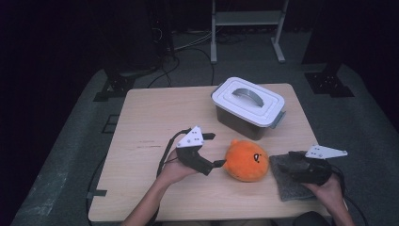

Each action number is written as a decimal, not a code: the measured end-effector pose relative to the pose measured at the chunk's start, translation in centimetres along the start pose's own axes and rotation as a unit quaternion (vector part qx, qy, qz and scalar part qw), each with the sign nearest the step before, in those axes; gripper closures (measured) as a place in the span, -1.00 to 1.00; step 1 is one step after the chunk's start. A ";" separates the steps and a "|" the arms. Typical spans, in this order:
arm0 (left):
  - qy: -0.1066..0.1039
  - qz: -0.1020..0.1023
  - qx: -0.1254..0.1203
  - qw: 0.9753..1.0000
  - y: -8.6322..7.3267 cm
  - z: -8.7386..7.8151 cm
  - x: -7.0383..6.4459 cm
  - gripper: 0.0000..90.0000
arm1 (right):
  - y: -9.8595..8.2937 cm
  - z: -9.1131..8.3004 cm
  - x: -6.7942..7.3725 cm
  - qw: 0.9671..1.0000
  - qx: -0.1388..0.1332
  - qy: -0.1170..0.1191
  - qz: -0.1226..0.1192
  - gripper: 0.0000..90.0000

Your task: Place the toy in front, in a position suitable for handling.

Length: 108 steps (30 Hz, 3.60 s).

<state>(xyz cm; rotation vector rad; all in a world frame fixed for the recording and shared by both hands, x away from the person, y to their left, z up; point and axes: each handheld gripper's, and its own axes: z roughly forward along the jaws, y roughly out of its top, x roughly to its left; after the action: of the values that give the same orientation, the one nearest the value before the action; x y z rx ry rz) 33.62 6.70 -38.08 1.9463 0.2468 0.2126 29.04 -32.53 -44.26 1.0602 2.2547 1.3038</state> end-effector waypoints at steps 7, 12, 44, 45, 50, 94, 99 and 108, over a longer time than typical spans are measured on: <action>-0.030 0.000 -0.002 1.000 0.8 3.6 0.3 -0.87 | 0.1 0.0 0.2 1.000 -0.001 0.003 -0.007 -0.44; -0.049 -0.008 -0.002 0.999 0.6 6.2 0.5 -0.87 | 0.2 0.0 0.2 1.000 0.001 0.005 -0.015 -0.44; 0.000 0.008 0.059 0.998 -1.0 9.1 -0.4 0.43 | 0.2 -0.5 0.4 1.000 -0.014 0.000 -0.026 -0.43; 0.003 0.011 0.062 0.998 -0.8 8.8 -0.3 0.44 | 0.2 -0.5 0.4 1.000 -0.015 0.000 -0.026 -0.43; 0.018 0.005 0.052 0.998 -0.4 5.8 0.5 0.44 | 0.2 -0.4 0.4 1.000 -0.017 0.001 -0.025 -0.43; 0.065 -0.031 0.008 0.997 -5.7 -6.8 -0.1 -0.15 | -0.2 2.3 -1.5 0.993 0.090 0.020 -0.068 -0.15; 0.059 -0.049 0.021 0.997 -6.7 -7.2 0.8 -0.24 | -0.7 2.5 -1.8 0.993 0.089 0.016 -0.072 -0.12; 0.024 -0.088 0.027 0.995 -7.9 -6.7 1.6 -0.29 | -2.1 3.3 -2.1 0.993 0.095 0.014 -0.062 -0.09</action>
<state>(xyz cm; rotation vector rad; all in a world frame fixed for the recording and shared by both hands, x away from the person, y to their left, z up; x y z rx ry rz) 32.85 16.01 -42.84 1.9614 0.4584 0.1376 31.49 -32.69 -47.93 0.9488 2.4624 1.0771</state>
